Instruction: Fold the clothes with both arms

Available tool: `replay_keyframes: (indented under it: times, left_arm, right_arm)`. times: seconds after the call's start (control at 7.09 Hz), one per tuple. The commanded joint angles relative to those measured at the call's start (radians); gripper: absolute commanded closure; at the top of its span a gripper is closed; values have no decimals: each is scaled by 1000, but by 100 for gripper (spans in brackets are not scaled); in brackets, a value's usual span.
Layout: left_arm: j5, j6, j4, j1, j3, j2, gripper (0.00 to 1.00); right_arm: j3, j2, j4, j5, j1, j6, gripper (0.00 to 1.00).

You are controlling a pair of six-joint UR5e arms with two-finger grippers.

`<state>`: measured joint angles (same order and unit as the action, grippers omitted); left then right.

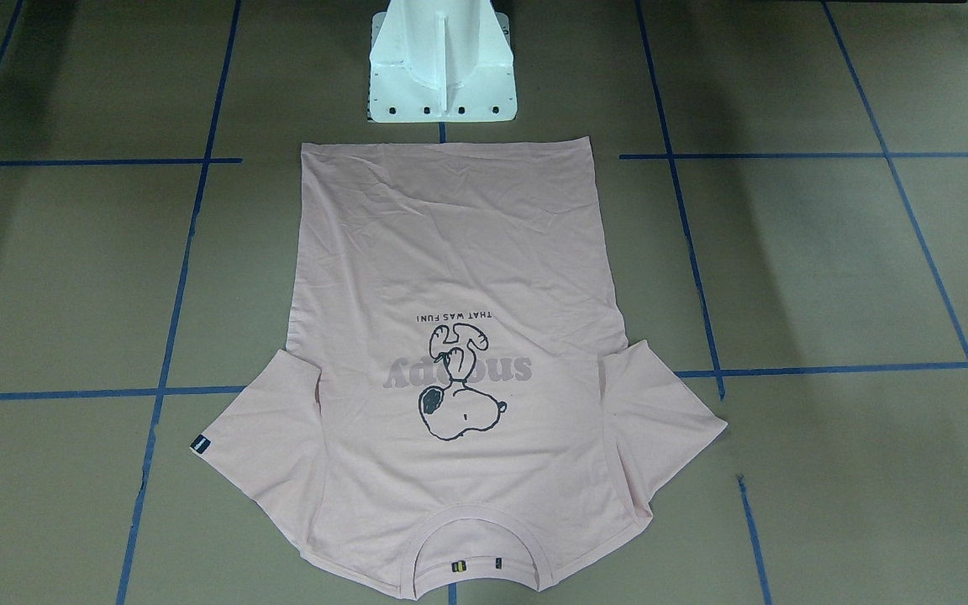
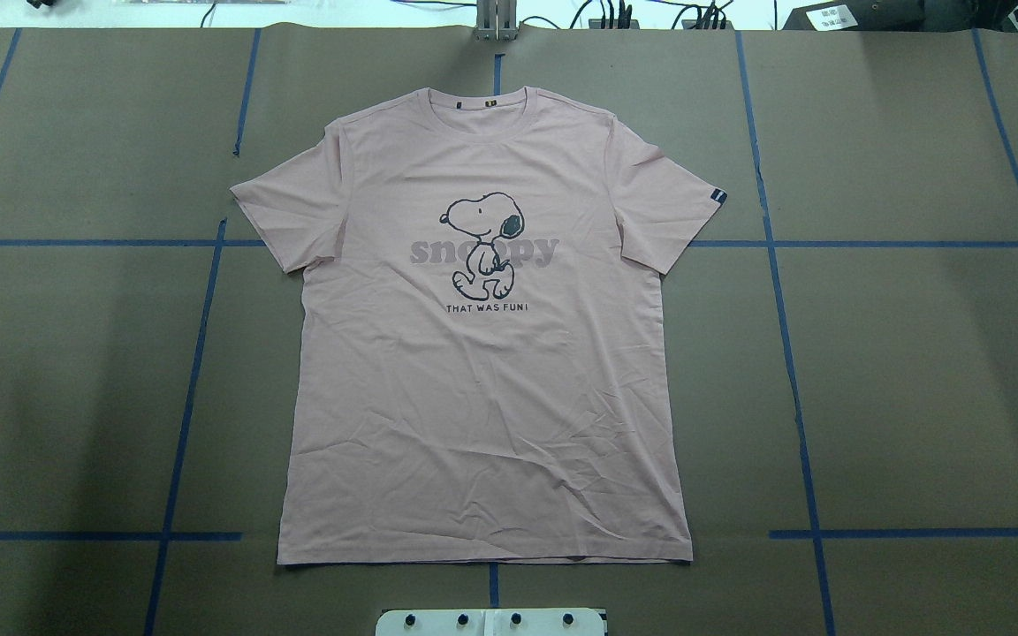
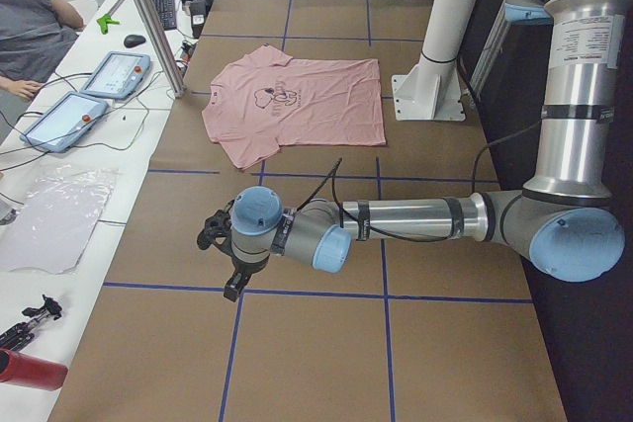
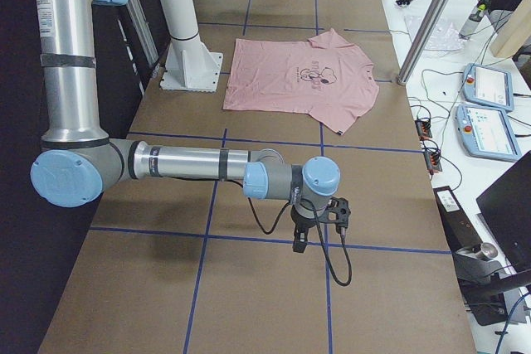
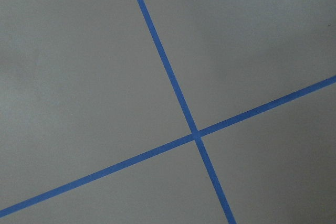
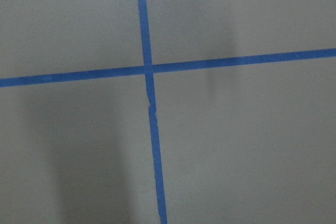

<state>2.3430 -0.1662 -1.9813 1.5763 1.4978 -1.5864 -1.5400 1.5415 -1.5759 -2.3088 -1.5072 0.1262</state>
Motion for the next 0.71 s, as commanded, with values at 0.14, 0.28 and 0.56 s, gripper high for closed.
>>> replay_keyframes:
  times: [0.14,0.28,0.56]
  left_arm:
    - [-160,5,-219,-28,-37,-111,0]
    - [-175,7,-322,-39,-107,-204,0]
    - [-168,172,-421,-83,-119,-251,0]
  right_arm:
    - [15,-89,237,26,41,1,0]
    - [3,-119,345,69,57,3,0]
    - [0,-159,498,71,100,195,0]
